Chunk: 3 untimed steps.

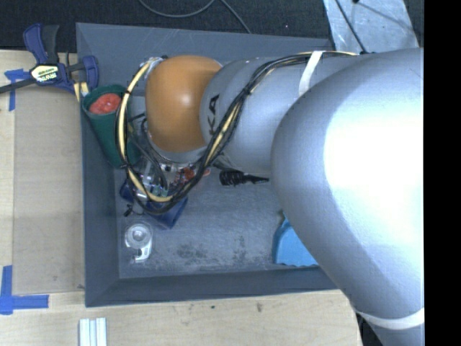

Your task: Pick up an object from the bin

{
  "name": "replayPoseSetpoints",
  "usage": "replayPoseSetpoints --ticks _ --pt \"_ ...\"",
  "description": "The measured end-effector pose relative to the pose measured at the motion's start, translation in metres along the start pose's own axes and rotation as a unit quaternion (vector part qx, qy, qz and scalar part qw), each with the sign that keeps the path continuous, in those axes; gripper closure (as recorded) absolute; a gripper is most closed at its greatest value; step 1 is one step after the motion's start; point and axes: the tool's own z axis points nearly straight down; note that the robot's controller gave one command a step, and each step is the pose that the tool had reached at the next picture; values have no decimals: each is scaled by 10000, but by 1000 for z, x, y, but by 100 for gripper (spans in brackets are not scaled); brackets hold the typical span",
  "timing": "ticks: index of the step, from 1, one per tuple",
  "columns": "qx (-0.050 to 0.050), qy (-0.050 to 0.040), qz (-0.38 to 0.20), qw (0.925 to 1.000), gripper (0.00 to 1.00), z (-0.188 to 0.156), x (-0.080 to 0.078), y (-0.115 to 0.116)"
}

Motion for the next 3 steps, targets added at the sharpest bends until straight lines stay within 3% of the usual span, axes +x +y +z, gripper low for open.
replayPoseSetpoints --ticks 1,2,3 --pt "-19 -23 470 9989 0 4 -12 -2" --pt "-17 -26 -787 9969 0 14 -19 -1" --pt "-23 -26 -315 9995 0 13 -25 0"
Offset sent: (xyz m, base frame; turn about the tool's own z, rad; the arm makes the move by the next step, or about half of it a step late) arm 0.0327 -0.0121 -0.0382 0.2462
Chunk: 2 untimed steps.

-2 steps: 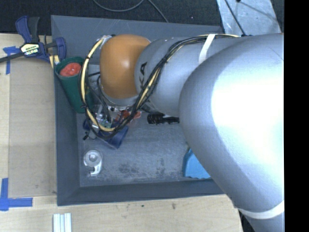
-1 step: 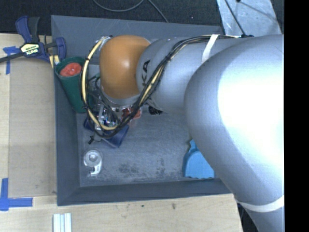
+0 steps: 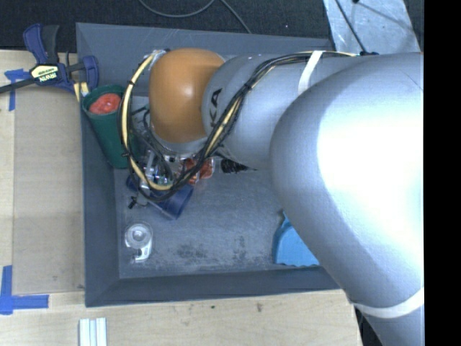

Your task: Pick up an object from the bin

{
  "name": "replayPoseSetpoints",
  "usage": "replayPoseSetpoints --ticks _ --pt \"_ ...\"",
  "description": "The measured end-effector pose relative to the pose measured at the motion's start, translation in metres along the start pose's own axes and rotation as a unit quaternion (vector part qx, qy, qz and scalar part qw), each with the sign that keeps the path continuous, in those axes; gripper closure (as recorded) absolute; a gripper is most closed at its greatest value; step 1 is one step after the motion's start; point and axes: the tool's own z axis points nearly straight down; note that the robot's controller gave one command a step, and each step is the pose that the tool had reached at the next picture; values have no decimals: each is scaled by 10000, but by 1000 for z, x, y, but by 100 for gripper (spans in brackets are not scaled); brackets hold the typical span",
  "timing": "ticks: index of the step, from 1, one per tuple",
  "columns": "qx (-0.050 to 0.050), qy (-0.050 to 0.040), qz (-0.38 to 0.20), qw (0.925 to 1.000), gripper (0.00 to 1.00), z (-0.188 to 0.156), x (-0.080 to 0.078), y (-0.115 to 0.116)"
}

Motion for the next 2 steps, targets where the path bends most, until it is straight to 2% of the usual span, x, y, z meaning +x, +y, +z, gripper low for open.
replayPoseSetpoints --ticks 1,2 --pt "6 10 1152 9933 0 9 -8 -12" --pt "2 -16 836 9965 0 20 -6 0"
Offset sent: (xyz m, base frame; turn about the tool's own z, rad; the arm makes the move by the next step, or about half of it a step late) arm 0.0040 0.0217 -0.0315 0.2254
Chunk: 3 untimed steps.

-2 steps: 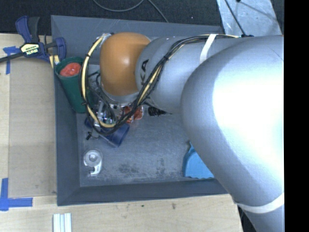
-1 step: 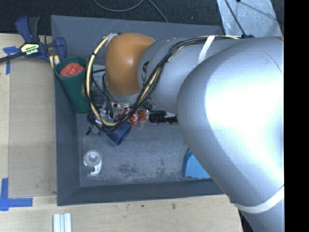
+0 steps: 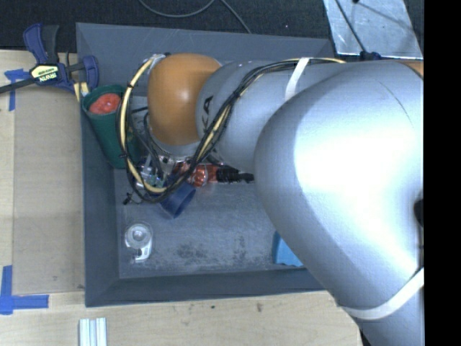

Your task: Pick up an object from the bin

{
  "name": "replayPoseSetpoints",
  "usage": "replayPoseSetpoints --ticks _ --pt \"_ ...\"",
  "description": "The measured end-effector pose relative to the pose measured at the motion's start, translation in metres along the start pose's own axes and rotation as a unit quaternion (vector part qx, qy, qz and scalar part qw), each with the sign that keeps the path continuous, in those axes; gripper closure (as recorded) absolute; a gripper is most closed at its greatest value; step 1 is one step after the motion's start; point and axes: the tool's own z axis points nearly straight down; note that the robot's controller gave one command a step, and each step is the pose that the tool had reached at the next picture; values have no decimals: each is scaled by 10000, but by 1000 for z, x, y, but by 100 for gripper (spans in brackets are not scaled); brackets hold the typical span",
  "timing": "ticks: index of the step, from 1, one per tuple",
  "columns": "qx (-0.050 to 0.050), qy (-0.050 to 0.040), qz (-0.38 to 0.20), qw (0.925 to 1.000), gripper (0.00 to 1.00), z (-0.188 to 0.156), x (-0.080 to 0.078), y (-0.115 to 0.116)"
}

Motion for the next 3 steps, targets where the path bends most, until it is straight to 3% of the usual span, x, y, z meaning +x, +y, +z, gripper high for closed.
replayPoseSetpoints --ticks 1,3 --pt "-3 15 455 9990 100 8 -12 -5" --pt "-3 17 602 9982 100 8 -14 -6"
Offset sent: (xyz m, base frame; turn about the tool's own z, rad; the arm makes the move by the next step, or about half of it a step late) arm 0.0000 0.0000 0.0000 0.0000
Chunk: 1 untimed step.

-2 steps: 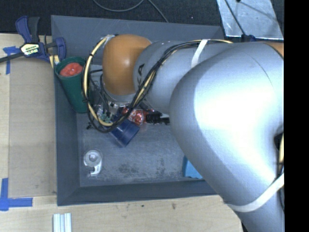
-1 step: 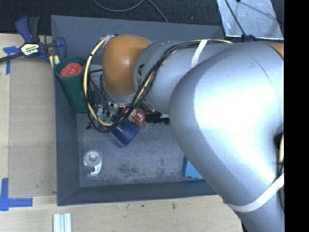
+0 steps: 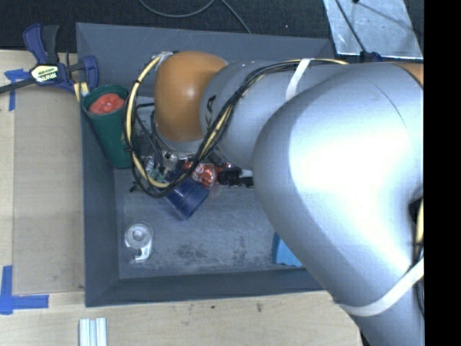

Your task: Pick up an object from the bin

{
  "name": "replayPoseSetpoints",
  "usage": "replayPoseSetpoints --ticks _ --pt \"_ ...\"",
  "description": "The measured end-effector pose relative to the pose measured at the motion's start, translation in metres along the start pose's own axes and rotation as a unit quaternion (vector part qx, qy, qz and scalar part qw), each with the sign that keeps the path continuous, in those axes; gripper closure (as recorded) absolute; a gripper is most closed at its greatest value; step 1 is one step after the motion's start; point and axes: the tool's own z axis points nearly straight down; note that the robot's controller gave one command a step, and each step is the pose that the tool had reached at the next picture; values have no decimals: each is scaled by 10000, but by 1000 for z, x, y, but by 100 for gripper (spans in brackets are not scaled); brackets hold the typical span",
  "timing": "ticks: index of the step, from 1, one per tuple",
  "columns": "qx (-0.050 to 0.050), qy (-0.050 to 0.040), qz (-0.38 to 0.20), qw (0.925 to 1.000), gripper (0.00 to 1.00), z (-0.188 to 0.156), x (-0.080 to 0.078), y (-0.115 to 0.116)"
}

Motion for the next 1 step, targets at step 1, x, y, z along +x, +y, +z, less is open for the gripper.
replayPoseSetpoints --ticks 1 --pt "0 1 689 9976 100 -1 -9 -13"
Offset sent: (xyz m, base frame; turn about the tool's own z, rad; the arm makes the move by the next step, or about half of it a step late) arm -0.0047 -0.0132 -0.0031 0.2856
